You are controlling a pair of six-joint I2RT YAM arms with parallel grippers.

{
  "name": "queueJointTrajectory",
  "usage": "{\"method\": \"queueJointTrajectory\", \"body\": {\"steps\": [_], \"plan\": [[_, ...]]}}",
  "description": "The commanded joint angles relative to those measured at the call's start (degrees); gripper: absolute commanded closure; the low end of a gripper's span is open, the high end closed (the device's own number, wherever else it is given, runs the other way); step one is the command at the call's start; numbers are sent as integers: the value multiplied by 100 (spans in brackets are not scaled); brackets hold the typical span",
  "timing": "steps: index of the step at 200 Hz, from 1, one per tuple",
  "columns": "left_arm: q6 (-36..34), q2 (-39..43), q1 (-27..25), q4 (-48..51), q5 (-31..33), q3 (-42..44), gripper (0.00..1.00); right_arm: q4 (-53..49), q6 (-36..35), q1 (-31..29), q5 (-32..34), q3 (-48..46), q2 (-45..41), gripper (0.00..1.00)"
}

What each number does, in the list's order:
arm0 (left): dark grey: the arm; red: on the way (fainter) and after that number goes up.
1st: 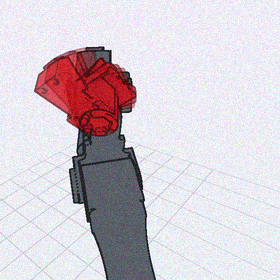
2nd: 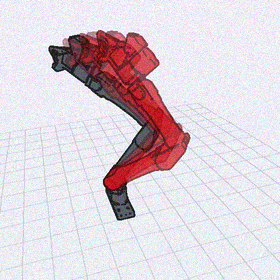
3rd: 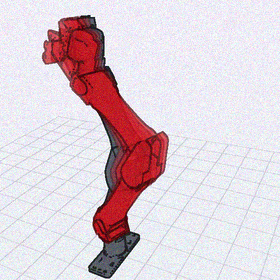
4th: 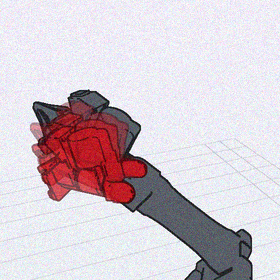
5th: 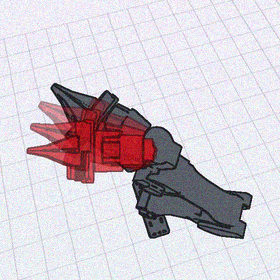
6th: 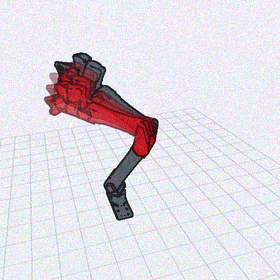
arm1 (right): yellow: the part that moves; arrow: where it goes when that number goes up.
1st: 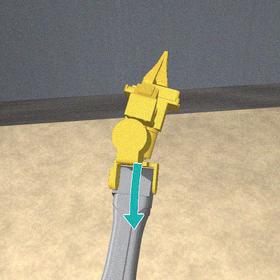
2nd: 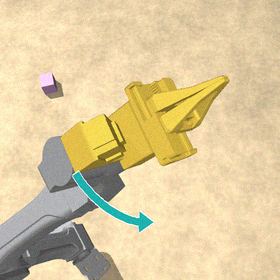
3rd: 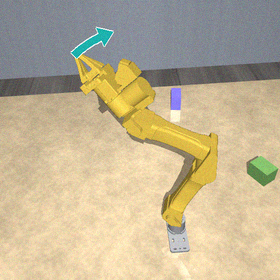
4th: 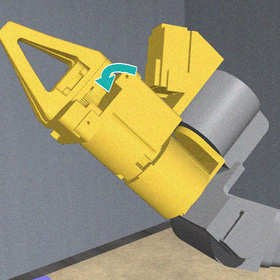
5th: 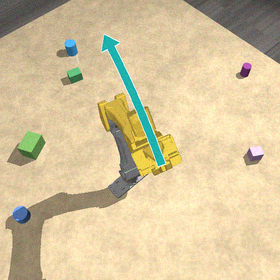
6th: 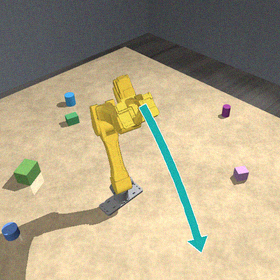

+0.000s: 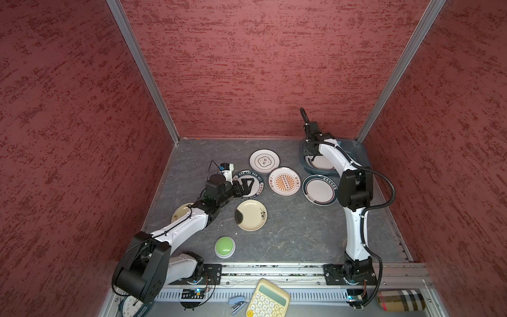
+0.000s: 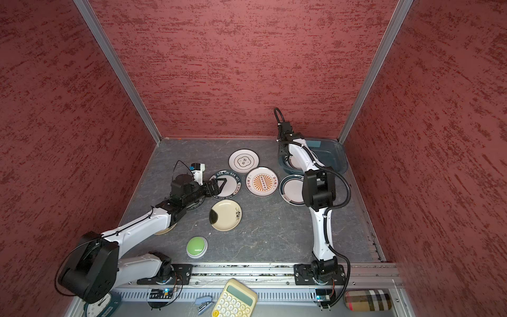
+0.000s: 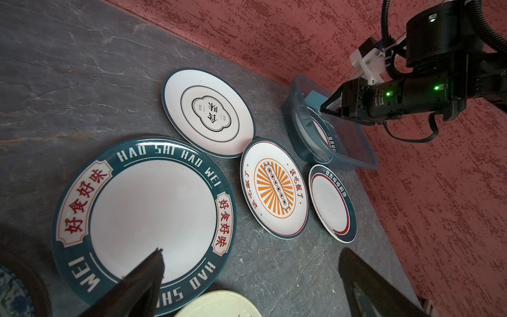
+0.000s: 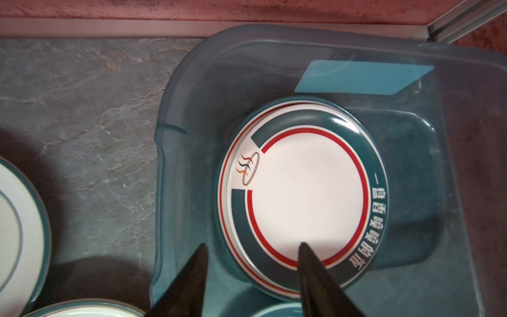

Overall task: Place the plates into the plastic bin on the countertop
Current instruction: 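Open the right gripper to release the plate into the bin, then move the right gripper back to the other green-rimmed plate near the robot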

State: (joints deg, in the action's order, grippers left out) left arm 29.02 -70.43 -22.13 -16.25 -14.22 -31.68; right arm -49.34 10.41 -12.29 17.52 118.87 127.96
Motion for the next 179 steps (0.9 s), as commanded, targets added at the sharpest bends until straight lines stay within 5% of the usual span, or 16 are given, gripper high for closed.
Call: {"method": "queueJointTrajectory", "body": {"steps": [1,48,67,138,179], "plan": [[-103,38,16,10,26,30,1,-89,269,42,-288,135,-746,43],[-112,65,9,1,6,42,1,53,747,102,-646,-829,-2142,37],[-241,74,-41,-151,2,120,1,410,971,149,-893,-1669,-2941,23],[-445,145,-281,-281,158,172,0,1809,1708,430,-2764,-4921,-5736,5],[-315,70,-300,-338,117,170,1,1972,2035,454,-2471,-6292,-6697,1]]}}
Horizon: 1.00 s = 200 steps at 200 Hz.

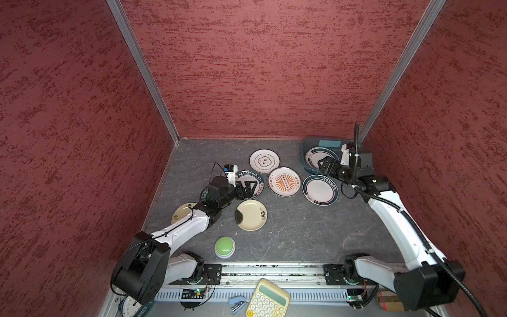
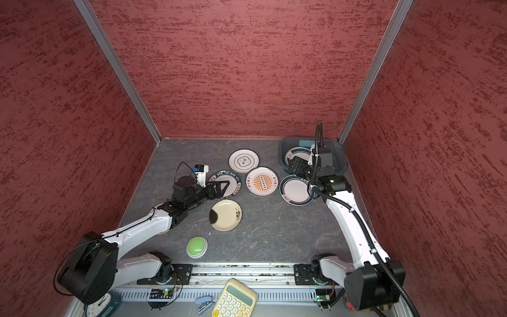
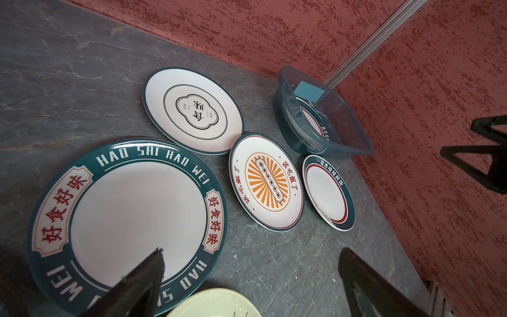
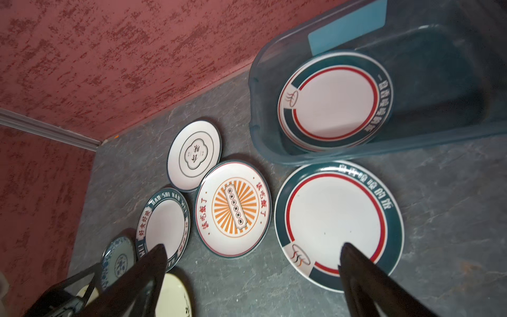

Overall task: Place the plates into the plastic bin on the countertop
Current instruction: 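Move the right gripper back to the other green-rimmed plate near the robot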

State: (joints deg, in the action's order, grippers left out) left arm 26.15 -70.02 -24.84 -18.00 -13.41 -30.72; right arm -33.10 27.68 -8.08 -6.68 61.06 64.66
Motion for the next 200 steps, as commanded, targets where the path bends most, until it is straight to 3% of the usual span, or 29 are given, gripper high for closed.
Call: {"method": "queueJointTrajectory", "body": {"steps": [1,69,134,200], "plan": [[-25,26,-29,-166,34,70,1,348,317,33,-44,-540,-376,1],[208,55,-25,-177,14,74,1,547,1052,133,-316,-2051,-710,2],[167,437,-12,-196,444,303,0,1182,1722,192,-714,-3230,-1065,6],[206,506,10,-335,610,428,0,2680,2431,224,-948,-4195,-1165,9]]}}
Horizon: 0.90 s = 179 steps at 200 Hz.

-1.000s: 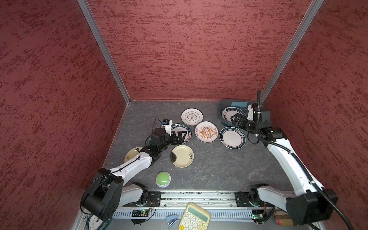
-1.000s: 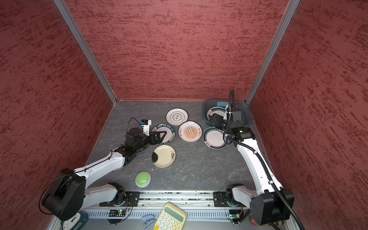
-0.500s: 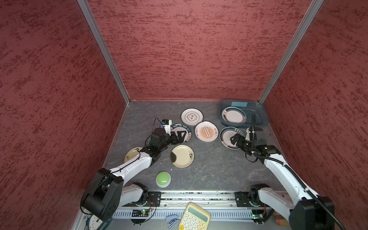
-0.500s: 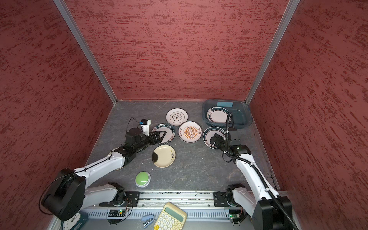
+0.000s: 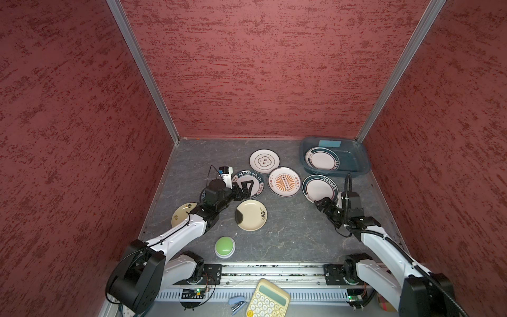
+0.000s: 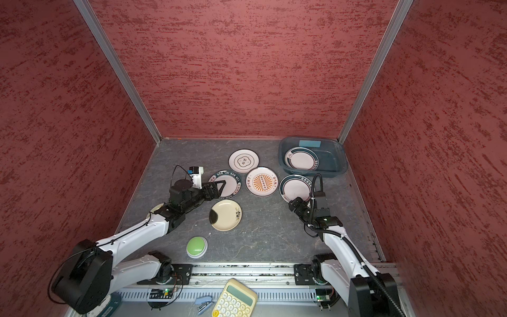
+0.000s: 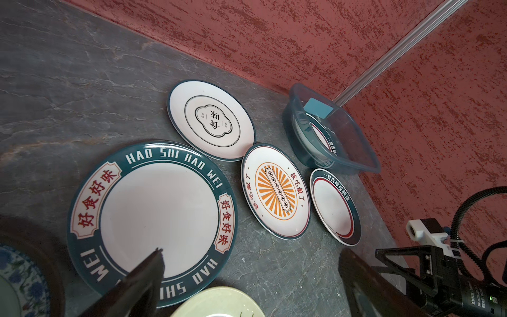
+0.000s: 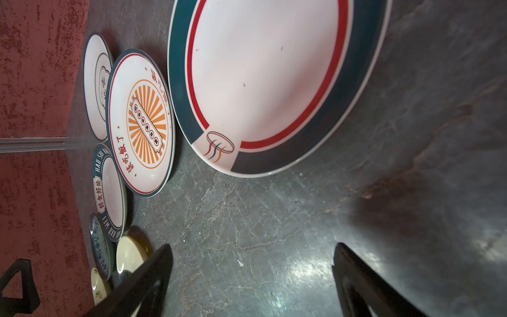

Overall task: Place the plates into the plastic bin on the countertop
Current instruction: 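Move the right gripper back to the other green-rimmed plate near the robot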

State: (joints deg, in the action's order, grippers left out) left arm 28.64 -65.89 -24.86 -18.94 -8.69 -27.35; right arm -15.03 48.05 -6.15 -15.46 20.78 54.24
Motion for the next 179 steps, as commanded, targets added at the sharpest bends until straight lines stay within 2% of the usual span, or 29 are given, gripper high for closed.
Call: {"method": "queueJointTrajectory", "body": {"steps": [1,40,102,122,179], "plan": [[-43,89,14,-246,134,95,1,889,405,29,-66,-177,-123,9],[-1,10,69,-515,-72,178,0,1645,791,52,-101,-673,-111,10],[243,-310,270,-597,-472,115,0,2242,1022,91,149,-1041,100,14],[256,-298,289,-681,-435,177,1,2425,1091,107,114,-1089,274,19],[265,-179,335,-520,-222,186,1,2585,1182,139,208,-1175,598,24]]}}
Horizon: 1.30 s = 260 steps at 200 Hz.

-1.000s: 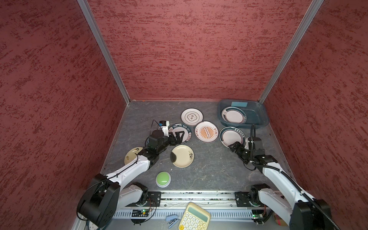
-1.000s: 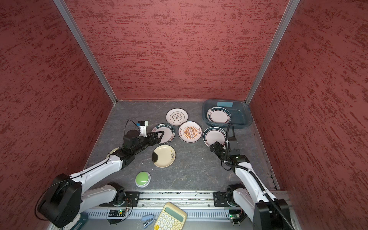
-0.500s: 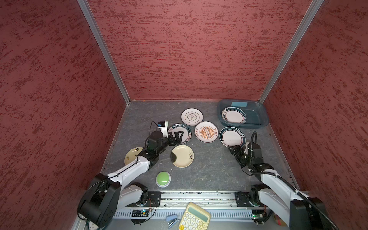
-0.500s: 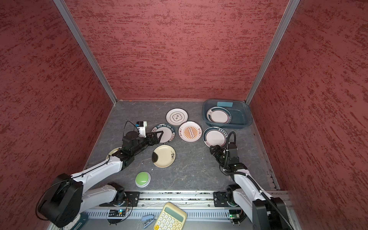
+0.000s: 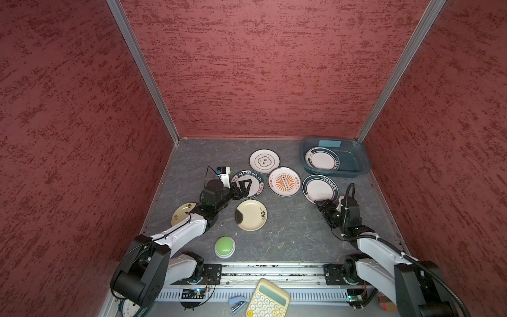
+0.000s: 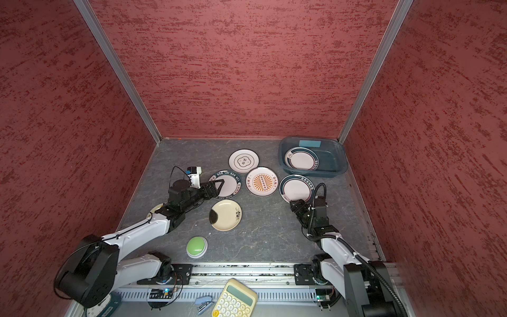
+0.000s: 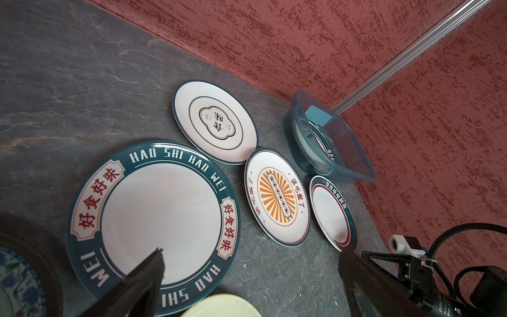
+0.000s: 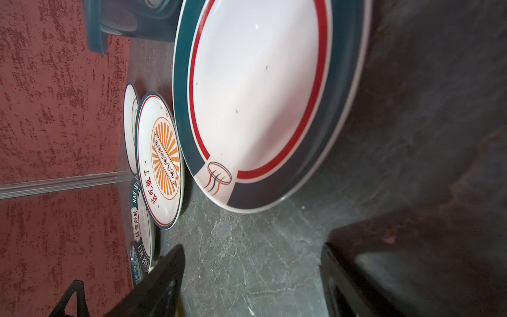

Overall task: Place the plates into the plastic bin on the countertop
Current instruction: 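Move the right gripper back to the other green-rimmed plate near the robot, then close the right gripper on the rim of the green-rimmed plate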

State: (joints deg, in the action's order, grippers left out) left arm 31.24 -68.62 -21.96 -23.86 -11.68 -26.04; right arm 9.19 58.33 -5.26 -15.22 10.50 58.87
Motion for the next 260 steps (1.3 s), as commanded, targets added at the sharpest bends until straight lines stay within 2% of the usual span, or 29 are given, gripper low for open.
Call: {"method": "queueJointTrajectory", "body": {"steps": [1,93,260], "plan": [[5,94,43,-25,78,55,1,167,162,55,185,-151,138,25],[22,-90,69,-105,-114,20,0,480,595,73,454,-378,415,37],[76,-108,139,-75,-141,13,0,512,1209,206,721,-521,362,47]]}}
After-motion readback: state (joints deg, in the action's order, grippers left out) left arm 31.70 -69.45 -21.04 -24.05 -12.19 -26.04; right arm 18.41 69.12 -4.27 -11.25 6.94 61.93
